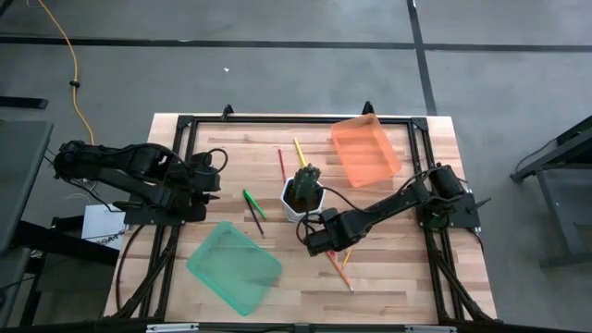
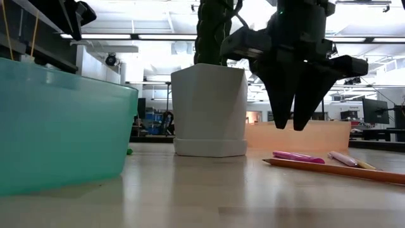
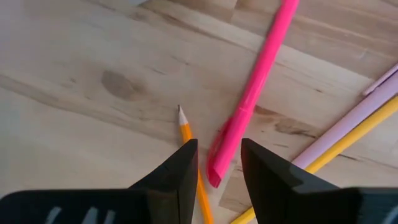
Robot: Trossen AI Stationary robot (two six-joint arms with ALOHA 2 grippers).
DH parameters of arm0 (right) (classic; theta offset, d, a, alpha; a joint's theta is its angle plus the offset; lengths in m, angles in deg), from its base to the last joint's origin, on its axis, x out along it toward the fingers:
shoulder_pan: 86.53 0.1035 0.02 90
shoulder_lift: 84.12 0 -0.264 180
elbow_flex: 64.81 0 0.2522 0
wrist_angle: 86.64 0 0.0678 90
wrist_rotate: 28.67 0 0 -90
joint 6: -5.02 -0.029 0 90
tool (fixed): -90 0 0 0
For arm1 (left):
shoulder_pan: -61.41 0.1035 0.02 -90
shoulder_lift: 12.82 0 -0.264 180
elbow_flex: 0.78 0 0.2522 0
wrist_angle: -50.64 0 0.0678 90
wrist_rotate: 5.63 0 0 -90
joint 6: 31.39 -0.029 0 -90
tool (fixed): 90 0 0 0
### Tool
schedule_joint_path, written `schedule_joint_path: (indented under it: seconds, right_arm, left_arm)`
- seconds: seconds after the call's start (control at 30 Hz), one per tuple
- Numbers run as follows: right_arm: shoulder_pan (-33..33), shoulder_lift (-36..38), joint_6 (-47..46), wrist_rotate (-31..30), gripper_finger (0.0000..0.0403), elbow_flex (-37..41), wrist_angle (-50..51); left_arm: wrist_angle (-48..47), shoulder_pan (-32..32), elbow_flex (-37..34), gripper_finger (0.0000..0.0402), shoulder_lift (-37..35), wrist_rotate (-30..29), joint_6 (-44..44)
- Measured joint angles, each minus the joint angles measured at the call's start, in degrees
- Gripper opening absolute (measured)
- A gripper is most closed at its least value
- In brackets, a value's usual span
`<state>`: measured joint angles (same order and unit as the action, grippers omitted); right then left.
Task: Sort pens & pencils
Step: Put the pink pen into the orange bin
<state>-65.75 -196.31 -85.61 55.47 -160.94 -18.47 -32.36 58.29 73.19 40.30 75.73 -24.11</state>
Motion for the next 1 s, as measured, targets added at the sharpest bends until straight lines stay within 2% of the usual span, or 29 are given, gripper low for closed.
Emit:
schedule_joint_path:
  seconds: [0.43, 1.0]
  right_arm:
    - [2.6, -0.4, -8.0, -2.0, 0.0114, 0.0, 1.8]
    - [0.8, -2.1, -7.0, -2.5, 0.0114, 0.1, -0.9]
  left_arm:
    - [0.0, 0.0, 0.0, 0.0108, -0.2, 0.0, 0.0]
    - [-0.2, 0.0, 0.0, 0.0108, -0.2, 0.0, 0.0]
